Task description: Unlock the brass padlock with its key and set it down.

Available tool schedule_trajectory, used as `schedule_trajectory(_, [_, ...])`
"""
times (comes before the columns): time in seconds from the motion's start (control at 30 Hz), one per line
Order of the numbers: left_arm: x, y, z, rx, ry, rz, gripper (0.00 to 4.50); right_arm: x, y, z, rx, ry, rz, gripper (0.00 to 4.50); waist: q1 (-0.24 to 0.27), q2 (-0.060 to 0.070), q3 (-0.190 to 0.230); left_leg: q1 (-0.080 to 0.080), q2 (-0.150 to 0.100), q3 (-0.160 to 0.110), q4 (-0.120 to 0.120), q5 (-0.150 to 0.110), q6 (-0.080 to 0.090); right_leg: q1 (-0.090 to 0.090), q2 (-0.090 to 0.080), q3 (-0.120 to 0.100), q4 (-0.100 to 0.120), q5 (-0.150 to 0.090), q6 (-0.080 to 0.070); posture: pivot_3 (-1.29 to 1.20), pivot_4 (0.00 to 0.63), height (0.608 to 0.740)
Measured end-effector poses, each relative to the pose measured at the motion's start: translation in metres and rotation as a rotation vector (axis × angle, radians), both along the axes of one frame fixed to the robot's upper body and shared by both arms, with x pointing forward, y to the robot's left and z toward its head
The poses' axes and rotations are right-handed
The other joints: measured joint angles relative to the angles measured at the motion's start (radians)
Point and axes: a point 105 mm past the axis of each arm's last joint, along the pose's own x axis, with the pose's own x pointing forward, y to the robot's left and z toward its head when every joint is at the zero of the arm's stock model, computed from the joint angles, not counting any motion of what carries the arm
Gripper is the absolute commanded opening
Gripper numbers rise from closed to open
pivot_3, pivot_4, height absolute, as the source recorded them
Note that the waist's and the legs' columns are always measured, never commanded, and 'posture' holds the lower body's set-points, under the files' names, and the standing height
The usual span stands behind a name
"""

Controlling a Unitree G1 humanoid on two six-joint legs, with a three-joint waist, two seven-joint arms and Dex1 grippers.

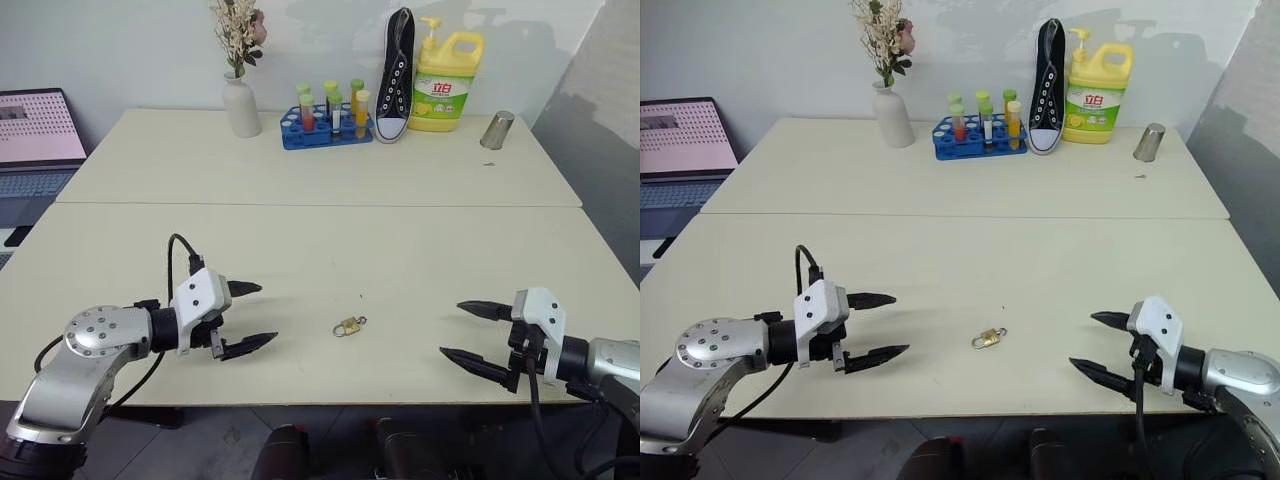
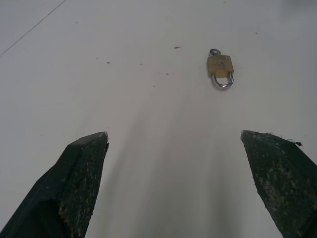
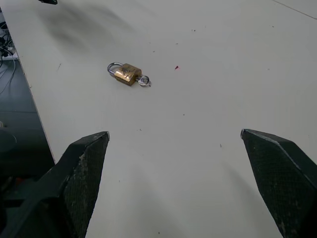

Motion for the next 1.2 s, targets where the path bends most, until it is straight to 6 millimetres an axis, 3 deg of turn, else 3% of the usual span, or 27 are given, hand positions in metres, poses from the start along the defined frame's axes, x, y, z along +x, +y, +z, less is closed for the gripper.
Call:
schedule_trajectory(0.47, [-0.005,-0.015,-0.01,-0.031,-0.005,-0.011,4.5,0.003,-0.004,-0.012,0.037,-0.013,-0.002,4.45,0.0,0.0,0.0,0.0,0.0,0.0,0.0,0.0,0.0,0.0,0.0,0.0,0.001,0.0,0.0,0.0,0.15,0.74])
schedule_trajectory(0.77, [-0.006,-0.025,-0.01,-0.145,0.029,0.003,4.5,0.007,-0.001,-0.012,0.043,-0.021,-0.023,4.45,0.0,0.0,0.0,0.0,0.0,0.0,0.001,0.0,0.0,0.0,0.0,0.0,0.001,0.0,0.0,0.0,0.15,0.74])
schedule_trajectory(1.07, [0.021,-0.025,-0.007,-0.1,-0.05,0.06,4.5,0.007,0.01,-0.002,0.062,-0.03,-0.03,4.45,0.001,0.0,0.0,0.0,-0.001,0.0,0.001,0.0,0.0,0.0,0.002,0.0,0.001,0.0,0.0,0.0,0.15,0.74])
schedule_trajectory(1.2, [0.019,-0.039,-0.018,-0.105,-0.001,0.039,4.5,0.006,0.015,0.002,0.084,-0.009,-0.046,4.45,0.001,0.0,0.0,0.0,0.0,0.0,0.001,0.0,0.0,0.0,0.001,0.0,0.001,0.0,0.0,0.0,0.15,0.74])
